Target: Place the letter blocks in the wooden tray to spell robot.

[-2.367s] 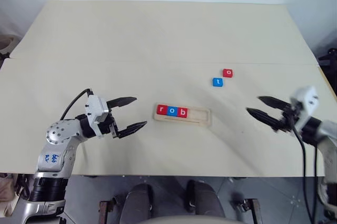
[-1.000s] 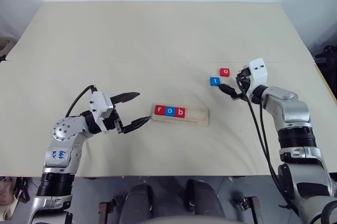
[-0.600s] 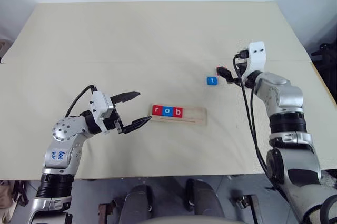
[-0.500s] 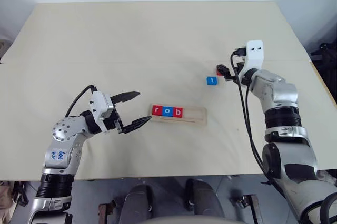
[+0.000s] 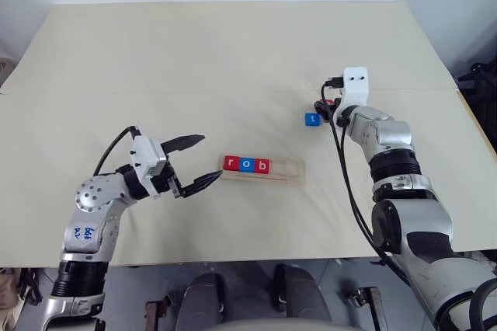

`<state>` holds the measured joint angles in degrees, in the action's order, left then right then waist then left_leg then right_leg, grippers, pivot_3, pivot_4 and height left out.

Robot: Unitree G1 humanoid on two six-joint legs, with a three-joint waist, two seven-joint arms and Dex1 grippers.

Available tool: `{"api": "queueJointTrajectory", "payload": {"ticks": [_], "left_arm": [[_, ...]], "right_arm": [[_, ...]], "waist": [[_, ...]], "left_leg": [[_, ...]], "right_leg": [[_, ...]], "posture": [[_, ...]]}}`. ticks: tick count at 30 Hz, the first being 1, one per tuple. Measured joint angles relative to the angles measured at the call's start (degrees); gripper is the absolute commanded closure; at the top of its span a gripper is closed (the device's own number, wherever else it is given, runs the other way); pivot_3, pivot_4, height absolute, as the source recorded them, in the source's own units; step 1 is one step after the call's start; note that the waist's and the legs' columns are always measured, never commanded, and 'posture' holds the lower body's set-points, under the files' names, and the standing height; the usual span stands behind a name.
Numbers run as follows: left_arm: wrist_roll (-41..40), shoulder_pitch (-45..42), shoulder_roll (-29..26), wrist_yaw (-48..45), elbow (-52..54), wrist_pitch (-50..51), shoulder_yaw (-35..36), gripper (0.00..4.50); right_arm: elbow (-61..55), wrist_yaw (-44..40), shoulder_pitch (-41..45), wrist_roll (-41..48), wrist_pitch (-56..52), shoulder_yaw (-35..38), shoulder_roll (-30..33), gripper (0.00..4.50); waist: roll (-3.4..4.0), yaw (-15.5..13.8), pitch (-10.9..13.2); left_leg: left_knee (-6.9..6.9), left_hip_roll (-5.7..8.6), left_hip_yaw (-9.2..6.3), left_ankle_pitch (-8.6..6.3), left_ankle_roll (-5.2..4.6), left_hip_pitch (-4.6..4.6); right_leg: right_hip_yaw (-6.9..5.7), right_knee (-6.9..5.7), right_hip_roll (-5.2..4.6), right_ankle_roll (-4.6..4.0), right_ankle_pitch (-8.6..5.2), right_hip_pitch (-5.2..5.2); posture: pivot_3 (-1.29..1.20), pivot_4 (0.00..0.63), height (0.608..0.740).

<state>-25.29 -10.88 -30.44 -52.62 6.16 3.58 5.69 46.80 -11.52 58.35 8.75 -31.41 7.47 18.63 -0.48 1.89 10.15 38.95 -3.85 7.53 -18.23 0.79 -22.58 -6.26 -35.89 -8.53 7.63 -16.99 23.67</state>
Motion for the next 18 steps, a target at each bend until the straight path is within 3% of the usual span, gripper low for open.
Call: {"api": "queueJointTrajectory", "payload": {"ticks": [4,9,18], "left_arm": [[0.0,-0.2,0.1,0.0,0.0,0.0,-0.1,0.00],[0.0,-2.3,0.5,-0.5,-0.5,0.0,-0.5,0.00],[0.0,-4.9,0.9,-4.0,-5.4,-0.5,-2.4,0.00]], "right_arm": [[-2.8,-0.2,-1.0,0.0,-1.5,-0.2,0.1,3.04],[-14.4,-1.7,-6.2,0.6,-6.7,-0.2,2.3,3.04],[-55.6,-0.8,-29.8,6.0,-30.1,2.8,2.5,3.04]], "waist": [[0.00,0.0,0.0],[0.00,-0.3,0.0],[0.01,-0.3,0.0]], "left_leg": [[0.00,0.00,0.00,0.00,0.00,-0.01],[0.02,0.01,-0.03,0.00,0.00,-0.08],[-0.03,0.00,-0.09,0.00,0.00,-0.14]], "right_leg": [[0.00,0.00,0.00,0.00,0.00,0.01],[-0.02,0.03,0.00,0.00,0.00,0.03],[-0.05,0.04,0.01,0.00,0.00,0.10]], "posture": [[0.00,0.150,0.740],[0.00,0.150,0.740],[0.00,0.150,0.740]]}}
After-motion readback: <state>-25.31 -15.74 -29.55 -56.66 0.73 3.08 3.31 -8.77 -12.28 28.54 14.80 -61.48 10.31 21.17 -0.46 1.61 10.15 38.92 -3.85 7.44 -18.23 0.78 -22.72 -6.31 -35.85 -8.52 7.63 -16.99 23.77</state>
